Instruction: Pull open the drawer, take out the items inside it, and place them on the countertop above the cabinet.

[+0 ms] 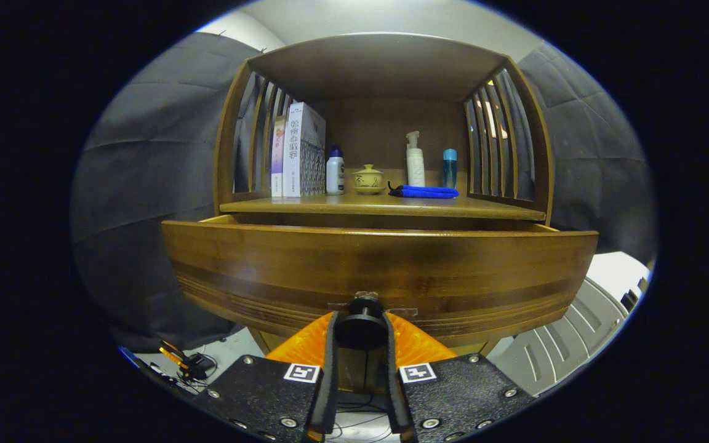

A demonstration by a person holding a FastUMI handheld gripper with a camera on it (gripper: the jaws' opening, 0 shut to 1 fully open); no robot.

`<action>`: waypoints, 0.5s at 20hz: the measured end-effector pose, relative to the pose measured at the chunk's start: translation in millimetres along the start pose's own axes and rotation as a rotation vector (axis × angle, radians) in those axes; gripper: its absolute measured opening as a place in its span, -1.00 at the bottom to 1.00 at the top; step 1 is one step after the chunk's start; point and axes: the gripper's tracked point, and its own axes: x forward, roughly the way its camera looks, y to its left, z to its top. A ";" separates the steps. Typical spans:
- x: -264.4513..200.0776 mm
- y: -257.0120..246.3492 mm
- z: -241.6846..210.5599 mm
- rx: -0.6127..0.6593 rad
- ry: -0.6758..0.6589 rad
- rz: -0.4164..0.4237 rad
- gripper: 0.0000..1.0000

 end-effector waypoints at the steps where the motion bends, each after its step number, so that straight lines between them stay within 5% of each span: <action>1: -5.9 0.5 0.1 -0.001 -0.005 0.000 -0.34; 10: -55.3 6.0 -19.9 -0.027 -0.010 0.007 -0.34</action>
